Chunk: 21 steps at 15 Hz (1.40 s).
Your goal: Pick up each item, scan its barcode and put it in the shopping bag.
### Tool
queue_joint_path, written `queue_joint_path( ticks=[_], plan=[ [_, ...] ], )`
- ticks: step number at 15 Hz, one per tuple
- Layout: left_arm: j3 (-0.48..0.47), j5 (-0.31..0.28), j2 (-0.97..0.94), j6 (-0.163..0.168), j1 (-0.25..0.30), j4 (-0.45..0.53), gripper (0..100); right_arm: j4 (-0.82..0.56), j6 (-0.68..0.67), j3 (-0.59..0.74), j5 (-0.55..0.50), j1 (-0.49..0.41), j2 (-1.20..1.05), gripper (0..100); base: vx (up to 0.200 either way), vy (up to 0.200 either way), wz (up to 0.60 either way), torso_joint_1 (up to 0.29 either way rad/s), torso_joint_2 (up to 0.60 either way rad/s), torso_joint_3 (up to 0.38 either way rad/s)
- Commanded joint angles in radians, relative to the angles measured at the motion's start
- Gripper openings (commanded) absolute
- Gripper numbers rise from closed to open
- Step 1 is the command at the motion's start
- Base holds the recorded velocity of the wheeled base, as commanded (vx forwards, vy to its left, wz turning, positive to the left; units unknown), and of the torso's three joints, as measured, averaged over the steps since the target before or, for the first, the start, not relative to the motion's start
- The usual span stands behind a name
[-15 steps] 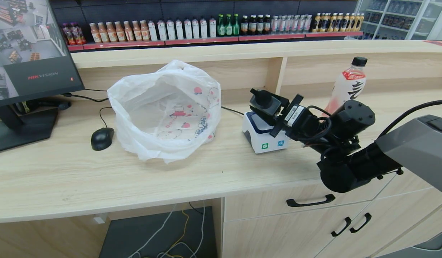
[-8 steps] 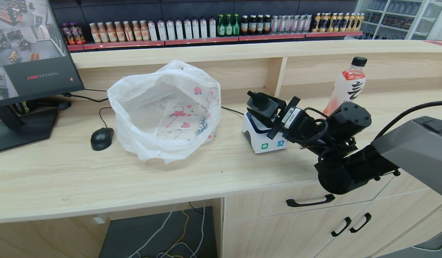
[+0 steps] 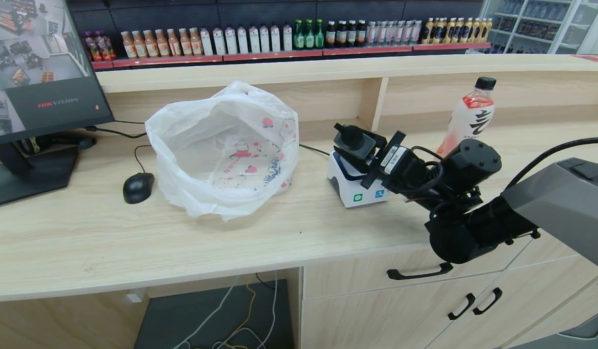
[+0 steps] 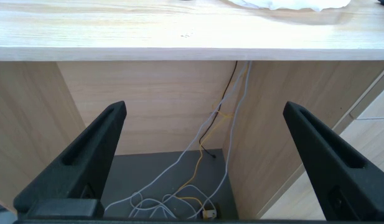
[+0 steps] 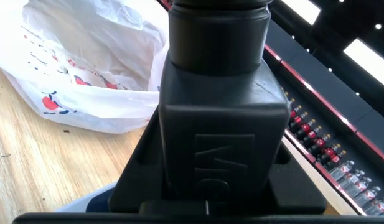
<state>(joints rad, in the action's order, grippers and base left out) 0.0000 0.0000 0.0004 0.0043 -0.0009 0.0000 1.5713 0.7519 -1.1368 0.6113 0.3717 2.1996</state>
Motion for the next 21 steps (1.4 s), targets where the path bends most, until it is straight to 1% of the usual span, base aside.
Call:
queue_joint_path(
  ticks=[1,7,13,14,17,18,20,21],
  plan=[
    [0.0,0.0,0.0,0.0,0.001,0.0,100,0.0,0.0,0.0,-0.001,0.001,0.002,0,0.0,0.0,0.0,0.0,0.0,0.0],
    [0.0,0.0,0.0,0.0,-0.001,0.0,100,0.0,-0.025,-0.001,-0.01,0.004,-0.018,0,0.0,0.0,0.0,0.0,0.0,0.0],
    [0.0,0.0,0.0,0.0,-0.001,0.0,100,0.0,-0.137,0.012,-0.165,0.098,-0.095,0,0.0,0.0,0.0,0.0,0.0,0.0],
    [0.0,0.0,0.0,0.0,-0.001,0.0,100,0.0,-0.19,0.043,-0.22,0.131,-0.113,0,0.0,0.0,0.0,0.0,0.0,0.0],
    [0.0,0.0,0.0,0.0,0.001,0.0,100,0.0,-0.296,0.084,-0.277,0.22,-0.167,0,0.0,0.0,0.0,0.0,0.0,0.0],
    [0.0,0.0,0.0,0.0,-0.001,0.0,100,0.0,-0.322,0.112,-0.314,0.242,-0.193,0,0.0,0.0,0.0,0.0,0.0,0.0],
    [0.0,0.0,0.0,0.0,0.001,0.0,100,0.0,-0.353,0.193,-0.401,0.248,-0.259,0,0.0,0.0,0.0,0.0,0.0,0.0],
    [0.0,0.0,0.0,-0.001,0.001,0.0,100,0.0,-0.364,0.232,-0.424,0.248,-0.293,0,0.0,0.0,0.0,0.0,0.0,0.0]
  ],
)
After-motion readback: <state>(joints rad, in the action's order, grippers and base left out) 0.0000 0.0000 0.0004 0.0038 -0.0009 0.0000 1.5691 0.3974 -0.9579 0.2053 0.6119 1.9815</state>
